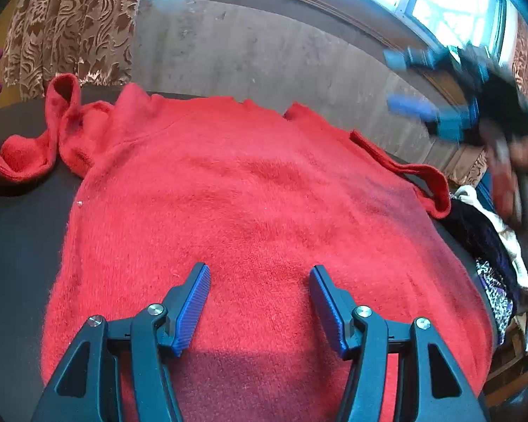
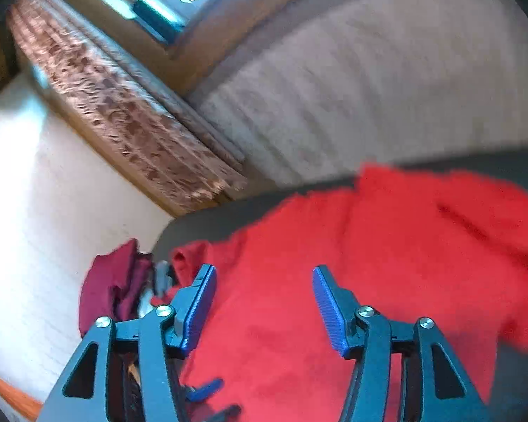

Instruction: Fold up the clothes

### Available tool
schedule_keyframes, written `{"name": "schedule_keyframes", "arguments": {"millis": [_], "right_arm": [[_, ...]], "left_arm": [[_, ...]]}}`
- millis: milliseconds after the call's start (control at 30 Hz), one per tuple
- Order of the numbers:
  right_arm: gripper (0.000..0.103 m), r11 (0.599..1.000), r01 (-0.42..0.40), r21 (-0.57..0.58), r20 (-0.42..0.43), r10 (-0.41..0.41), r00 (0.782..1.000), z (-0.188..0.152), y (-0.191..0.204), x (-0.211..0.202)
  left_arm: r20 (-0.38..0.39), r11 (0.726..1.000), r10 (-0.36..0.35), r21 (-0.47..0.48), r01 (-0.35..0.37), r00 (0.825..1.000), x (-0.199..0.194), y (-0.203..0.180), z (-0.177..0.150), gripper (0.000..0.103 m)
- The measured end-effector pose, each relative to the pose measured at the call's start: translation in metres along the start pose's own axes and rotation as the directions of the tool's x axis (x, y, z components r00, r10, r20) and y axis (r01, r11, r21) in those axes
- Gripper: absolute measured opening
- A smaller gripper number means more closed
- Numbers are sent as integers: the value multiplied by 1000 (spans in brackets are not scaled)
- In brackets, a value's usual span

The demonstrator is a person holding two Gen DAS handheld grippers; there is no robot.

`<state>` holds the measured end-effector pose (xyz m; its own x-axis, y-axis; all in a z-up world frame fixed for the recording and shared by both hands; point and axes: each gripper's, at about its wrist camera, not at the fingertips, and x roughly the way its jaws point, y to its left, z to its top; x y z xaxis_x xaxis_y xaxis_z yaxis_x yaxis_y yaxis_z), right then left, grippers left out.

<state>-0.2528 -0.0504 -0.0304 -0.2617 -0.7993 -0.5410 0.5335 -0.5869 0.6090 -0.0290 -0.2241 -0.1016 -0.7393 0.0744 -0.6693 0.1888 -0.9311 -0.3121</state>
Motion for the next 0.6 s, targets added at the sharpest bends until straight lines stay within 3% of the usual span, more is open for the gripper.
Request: {"name": "schedule_keyframes", "arguments": {"millis": [67,133,200,267,333,467,600], "right_arm": [[62,996,93,-15,-8,-94,996,-25,-18,-2],[63,976,208,-64,-9,-210,978,-52,-32,-7],[64,938,324,-125,5,-326,945,-81,-46,-20],[71,913,376,-160,32,-376,926,-100,-59,-32],[98,910,381,-162,16,-383,923,-109,-73,-33],[103,929,342,-144,9,-344,939,-110,-85,-40],[103,917,359,-172,21,-361,932,-113,-80,-36]], "left_arm": [[-22,1000,-9,-23,8,1000,0,1,4,58],[-45,992,-97,-87,93,994,-1,3,22,58],[-44,969,-199,-160,190,979,0,1,45,58],[-40,949,-266,-189,254,963,9,-11,72,58],[-60,925,-333,-214,314,941,30,-33,101,58],[-109,882,-432,-258,395,895,81,-75,149,59],[-173,898,-413,-240,368,894,146,-119,186,59]]}}
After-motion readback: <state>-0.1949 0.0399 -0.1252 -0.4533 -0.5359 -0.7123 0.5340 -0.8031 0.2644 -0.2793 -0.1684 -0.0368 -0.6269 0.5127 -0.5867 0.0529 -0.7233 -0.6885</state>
